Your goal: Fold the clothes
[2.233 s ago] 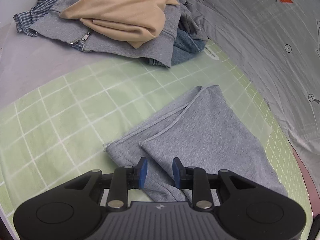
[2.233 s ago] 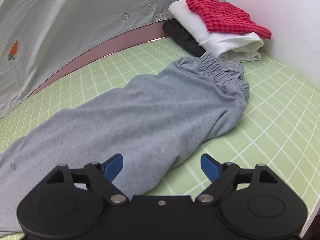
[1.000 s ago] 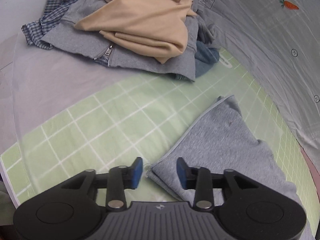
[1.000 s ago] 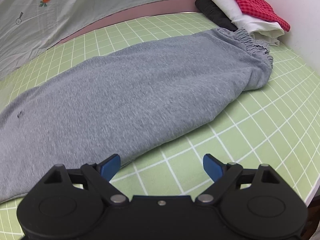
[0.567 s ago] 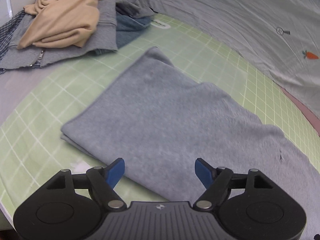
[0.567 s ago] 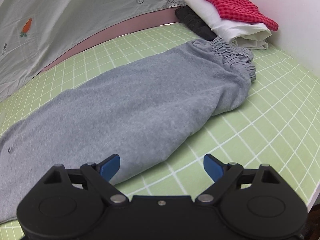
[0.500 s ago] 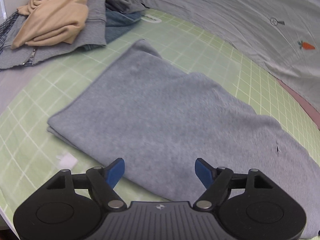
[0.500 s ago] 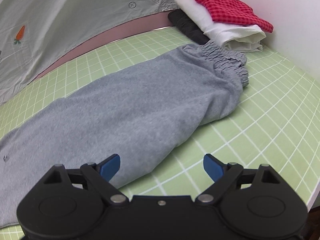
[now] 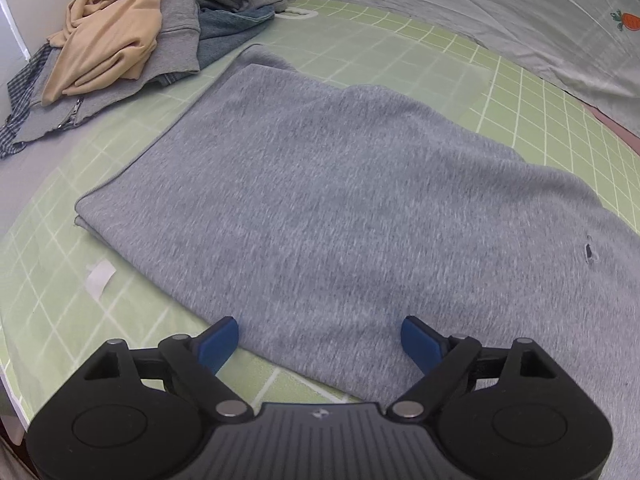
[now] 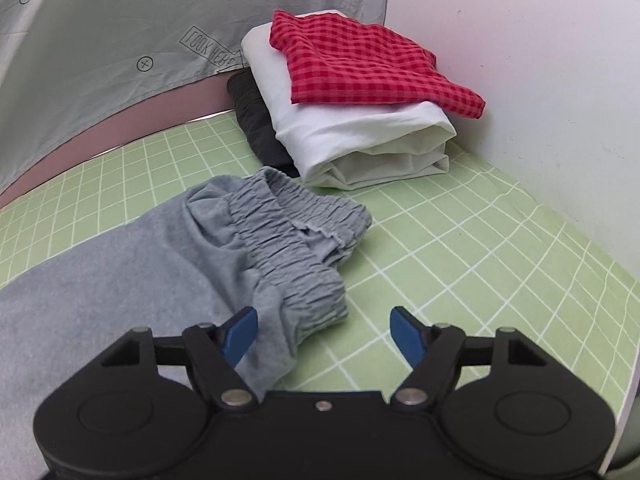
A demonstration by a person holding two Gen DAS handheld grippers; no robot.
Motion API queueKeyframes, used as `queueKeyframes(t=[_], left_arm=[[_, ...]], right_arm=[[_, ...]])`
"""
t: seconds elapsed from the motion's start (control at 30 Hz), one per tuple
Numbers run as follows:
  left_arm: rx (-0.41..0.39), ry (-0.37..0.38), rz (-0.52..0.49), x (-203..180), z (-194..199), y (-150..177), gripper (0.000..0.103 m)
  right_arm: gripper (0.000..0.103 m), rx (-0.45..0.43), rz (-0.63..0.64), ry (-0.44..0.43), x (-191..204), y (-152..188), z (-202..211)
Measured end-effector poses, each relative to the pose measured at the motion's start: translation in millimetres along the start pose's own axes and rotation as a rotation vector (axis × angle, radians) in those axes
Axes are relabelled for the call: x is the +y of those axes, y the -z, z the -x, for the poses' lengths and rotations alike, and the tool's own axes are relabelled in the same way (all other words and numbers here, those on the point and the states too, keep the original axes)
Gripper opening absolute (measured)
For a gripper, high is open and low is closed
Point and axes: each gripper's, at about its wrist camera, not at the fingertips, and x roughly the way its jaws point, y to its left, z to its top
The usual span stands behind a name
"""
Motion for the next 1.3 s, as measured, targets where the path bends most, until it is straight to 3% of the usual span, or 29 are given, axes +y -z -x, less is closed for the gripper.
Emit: queueKeyframes(t=[0.2, 0.4, 0.47, 0.57, 0.67, 0.77, 0.87, 0.9, 1.03, 1.07, 1.17, 1.3], left_arm=[[0.010, -0.042, 0.063, 0.5, -3.1, 1.4, 0.103], [0.016, -0.038, 0.066, 2.7, -4.2, -1.7, 0.103], [0.015, -0.033, 0.060, 3.5, -4.5, -1.8, 0.103], [0.010, -0.027, 0.054, 5.0, -4.8, -1.6, 0.103], [-0.001, -0.024, 0.052, 6.8, -4.7, -0.2, 0.103], [-0.015, -0.022, 0.052, 7.9, -4.2, 1.7, 0.103], [-0.029, -0.018, 0.048, 9.4, -3.6, 3.7, 0.103], [-0.032, -0.016, 0.046, 9.9, -3.3, 4.3, 0.103], [-0.022, 0.014, 0.019, 14.6, -2.3, 3.0, 0.103], [-0.015, 0.025, 0.010, 16.3, -2.1, 2.1, 0.103], [-0.011, 0.069, 0.036, 34.1, 3.7, -1.7, 0.103], [-0.044, 0.059, 0.088, 74.3, 15.6, -9.0, 0.103]], right_arm=[[0.047, 0.053, -0.015, -0.139, -13.6, -2.9, -34.0], [0.020, -0.011, 0.109, -0.167, -15.3, -6.0, -30.4], [0.017, -0.044, 0.099, -0.142, -25.6, -13.5, -29.4], [0.017, -0.028, 0.040, -0.126, -42.6, -19.6, -40.3], [0.023, 0.001, -0.003, -0.120, -53.3, -22.0, -49.7], [0.054, 0.004, -0.002, -0.067, -47.1, -19.7, -42.3], [0.072, -0.024, -0.025, -0.019, -39.2, -16.0, -25.5], [0.083, -0.035, -0.029, -0.021, -34.3, -13.8, -18.2], [0.093, -0.056, 0.032, -0.107, 0.8, 0.6, 11.1], [0.100, -0.054, 0.043, -0.124, 12.0, 5.2, 17.9], [0.102, -0.039, 0.076, -0.182, 45.9, 20.3, 37.0], [0.103, -0.007, 0.109, -0.241, 89.8, 43.3, 61.3]])
